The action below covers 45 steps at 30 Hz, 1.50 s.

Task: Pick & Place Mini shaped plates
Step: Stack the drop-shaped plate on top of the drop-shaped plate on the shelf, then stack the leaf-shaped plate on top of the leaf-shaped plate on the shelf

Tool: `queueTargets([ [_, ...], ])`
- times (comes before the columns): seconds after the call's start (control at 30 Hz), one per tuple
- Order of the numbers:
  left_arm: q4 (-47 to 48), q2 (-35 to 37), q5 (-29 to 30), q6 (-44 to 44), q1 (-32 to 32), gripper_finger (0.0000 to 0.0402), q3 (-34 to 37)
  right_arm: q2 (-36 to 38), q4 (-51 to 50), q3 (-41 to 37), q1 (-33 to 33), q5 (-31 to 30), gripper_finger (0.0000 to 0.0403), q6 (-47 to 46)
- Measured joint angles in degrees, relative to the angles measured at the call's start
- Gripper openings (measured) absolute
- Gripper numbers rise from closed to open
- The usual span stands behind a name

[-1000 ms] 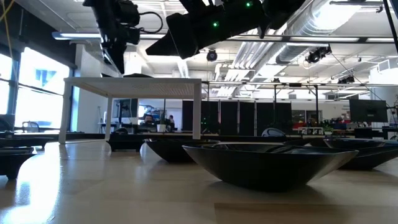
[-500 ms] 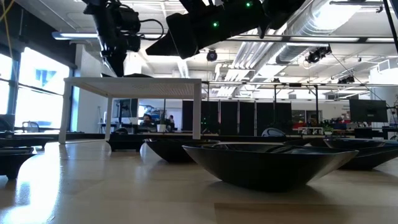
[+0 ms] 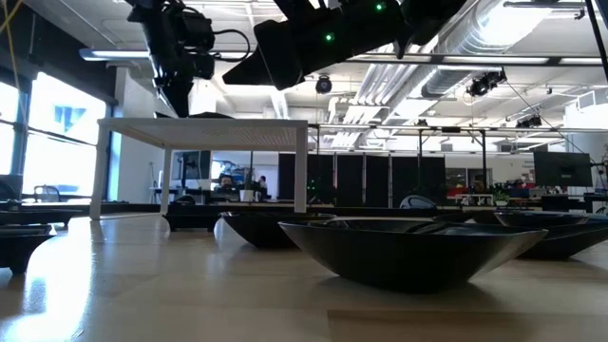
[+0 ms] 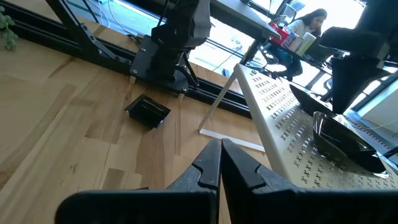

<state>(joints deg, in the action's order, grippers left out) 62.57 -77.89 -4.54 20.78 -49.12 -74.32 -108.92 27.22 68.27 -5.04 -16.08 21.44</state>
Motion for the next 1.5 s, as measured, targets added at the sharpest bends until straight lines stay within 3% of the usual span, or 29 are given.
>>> queueTargets([
  [0.67,0.0,0.0,-1.3,0.7,0.0,0.0000,0.0,0.0,0.0,0.0,0.0,0.0,0.0001,0.0],
  [0.83,-2.4,1.8,-4.7,1.3,0.0,0.0000,0.1,0.0,-0.6,0.0,0.0,0.0,0.0001,0.0],
  [1.0,-8.1,7.6,-11.8,1.9,0.0,0.0000,0.7,0.0,-0.6,0.0,0.0,-0.3,0.0002,-0.3],
  [1.13,-18.7,15.1,-19.8,0.4,0.0,0.0000,6.8,0.2,-0.7,0.0,0.0,-0.9,0.0001,-2.0],
  [1.23,-29.2,21.6,-23.8,-3.2,0.0,0.0000,14.7,1.0,-1.2,0.0,-0.2,-4.5,0.0001,-3.6],
  [1.37,-42.6,30.7,-26.3,-7.7,0.0,0.0000,25.6,4.0,-5.6,0.0,-0.2,-7.5,0.0000,-7.0],
  [1.5,-49.3,38.7,-26.5,-9.9,0.0,0.0000,33.7,6.7,-5.6,-3.0,1.0,-3.4,0.0000,-10.6],
])
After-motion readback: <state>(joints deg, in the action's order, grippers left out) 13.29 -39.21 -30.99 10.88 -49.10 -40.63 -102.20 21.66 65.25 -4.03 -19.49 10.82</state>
